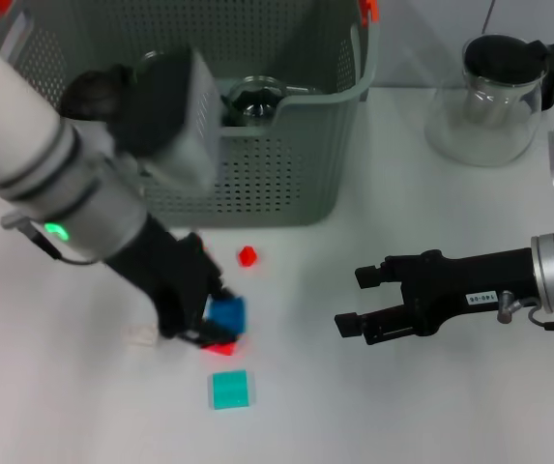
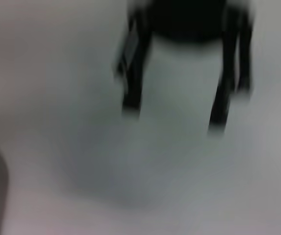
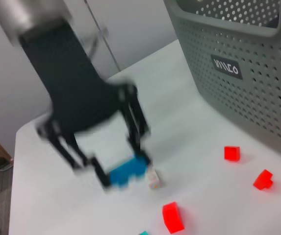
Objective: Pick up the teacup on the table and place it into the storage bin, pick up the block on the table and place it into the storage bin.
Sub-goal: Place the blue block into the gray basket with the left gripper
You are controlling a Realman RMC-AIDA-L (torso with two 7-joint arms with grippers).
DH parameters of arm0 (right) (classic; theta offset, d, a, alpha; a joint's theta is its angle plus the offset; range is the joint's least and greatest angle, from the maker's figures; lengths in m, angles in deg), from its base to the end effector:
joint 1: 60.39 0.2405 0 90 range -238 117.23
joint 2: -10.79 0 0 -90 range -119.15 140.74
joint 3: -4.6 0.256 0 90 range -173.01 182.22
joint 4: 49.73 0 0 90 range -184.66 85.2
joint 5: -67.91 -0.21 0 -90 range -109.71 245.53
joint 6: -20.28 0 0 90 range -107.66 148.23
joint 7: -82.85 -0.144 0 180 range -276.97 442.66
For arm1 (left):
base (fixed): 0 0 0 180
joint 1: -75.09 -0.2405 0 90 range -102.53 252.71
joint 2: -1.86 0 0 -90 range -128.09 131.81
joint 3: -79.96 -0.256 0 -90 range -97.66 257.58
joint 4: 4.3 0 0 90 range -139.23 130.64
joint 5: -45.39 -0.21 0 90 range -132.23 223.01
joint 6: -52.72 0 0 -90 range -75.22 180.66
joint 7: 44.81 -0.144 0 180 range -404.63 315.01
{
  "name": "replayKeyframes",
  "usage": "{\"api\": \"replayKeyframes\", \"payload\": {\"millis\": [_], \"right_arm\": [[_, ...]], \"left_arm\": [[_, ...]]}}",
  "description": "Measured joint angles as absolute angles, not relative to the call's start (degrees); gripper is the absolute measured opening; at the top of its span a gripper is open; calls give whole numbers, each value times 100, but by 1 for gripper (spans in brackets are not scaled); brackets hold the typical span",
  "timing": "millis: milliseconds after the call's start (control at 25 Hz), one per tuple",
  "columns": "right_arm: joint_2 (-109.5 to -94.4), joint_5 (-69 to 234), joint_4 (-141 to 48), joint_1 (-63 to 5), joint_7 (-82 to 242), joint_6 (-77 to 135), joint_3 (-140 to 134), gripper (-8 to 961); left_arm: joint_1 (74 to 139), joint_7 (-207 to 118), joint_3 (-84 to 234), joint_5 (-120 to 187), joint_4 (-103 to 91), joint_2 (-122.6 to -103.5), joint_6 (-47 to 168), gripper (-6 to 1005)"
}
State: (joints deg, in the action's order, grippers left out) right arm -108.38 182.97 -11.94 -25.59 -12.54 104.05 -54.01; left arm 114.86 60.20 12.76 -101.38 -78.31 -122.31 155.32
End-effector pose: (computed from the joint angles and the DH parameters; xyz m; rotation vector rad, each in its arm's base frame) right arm 0.2300 0.3360 -0.0449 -2.9560 0.8093 0.4326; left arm -0.1574 0.3369 -0.0085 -3.0932 -0.1279 0.4735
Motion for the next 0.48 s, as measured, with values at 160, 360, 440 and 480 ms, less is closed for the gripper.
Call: {"api": "replayKeyframes", "payload": {"millis": [160,360,440,480], "right_arm": [[-10832,18292,-1194,-2559,-1252,10412,-5402,946],[-10840,18296,-1193,-2558,-1251,10407,-5402,946],[-10844,18298,-1194,-2558,-1251,10407,-5402,946],[-10847,18299,-1193,-2556,-1251,10406,-5402,946]], "left_arm": [[11716,6376,3206,-8958,-8242,-12181,16050,416],[11980,7042,4548,-7969,-7966,-11759,14922,426],[12090,7287,4390,-7877,-7637,-11566,14281,430],[12145,7385,4286,-7882,-7492,-11503,14016,432]]}}
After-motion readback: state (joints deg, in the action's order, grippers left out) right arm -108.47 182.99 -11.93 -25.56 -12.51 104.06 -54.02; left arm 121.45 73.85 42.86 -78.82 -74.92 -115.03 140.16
